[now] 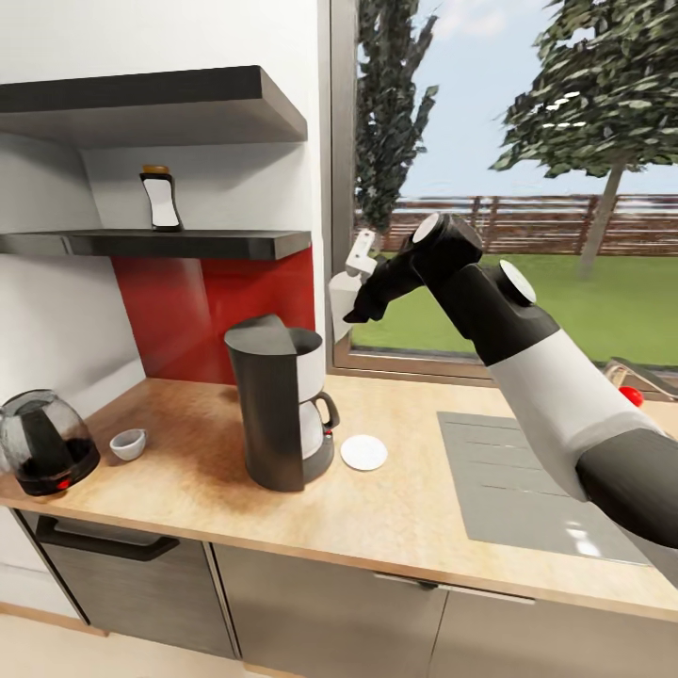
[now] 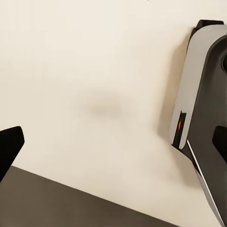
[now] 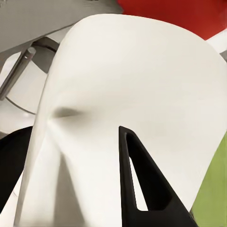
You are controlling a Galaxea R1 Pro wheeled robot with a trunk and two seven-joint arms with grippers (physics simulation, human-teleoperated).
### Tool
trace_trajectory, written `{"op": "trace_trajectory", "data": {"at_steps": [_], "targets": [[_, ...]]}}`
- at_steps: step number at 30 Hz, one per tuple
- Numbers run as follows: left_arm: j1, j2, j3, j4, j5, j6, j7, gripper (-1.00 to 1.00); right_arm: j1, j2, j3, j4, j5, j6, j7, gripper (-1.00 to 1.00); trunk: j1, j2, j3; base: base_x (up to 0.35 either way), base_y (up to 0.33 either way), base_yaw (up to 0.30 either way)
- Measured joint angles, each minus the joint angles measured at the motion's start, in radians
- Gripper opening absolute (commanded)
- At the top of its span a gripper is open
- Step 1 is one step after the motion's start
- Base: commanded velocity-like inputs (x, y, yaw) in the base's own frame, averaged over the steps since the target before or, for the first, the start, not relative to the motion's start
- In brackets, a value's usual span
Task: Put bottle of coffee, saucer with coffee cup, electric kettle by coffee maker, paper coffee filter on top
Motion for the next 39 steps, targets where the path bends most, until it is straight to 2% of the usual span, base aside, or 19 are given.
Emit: {"op": "trace_trajectory", "data": {"at_steps": [16,23,33,39], "targets": [[0.000,0.000,0.000,-0.003,-0.001,0.000,0.001,1.00,0.000,-0.003,0.001,-0.033,0.007,0.000,0.000,-1.00,0.000,0.000,0.005,0.001,0.000,0.235],[0.000,-0.001,0.001,-0.003,-0.001,0.000,0.001,1.00,0.000,-0.009,0.003,-0.029,0.083,0.000,0.000,-1.00,0.000,0.000,0.012,0.125,-0.016,0.211],[0.000,-0.002,0.001,-0.003,-0.001,0.000,0.001,1.00,0.000,-0.013,0.004,-0.026,0.094,0.000,0.000,-1.00,0.000,0.000,0.015,0.030,-0.012,0.033],[0.000,-0.003,0.002,-0.003,-0.001,0.000,0.001,1.00,0.000,-0.017,0.005,-0.024,0.095,0.000,0.000,-1.00,0.000,0.000,0.015,0.138,-0.154,0.001]]}}
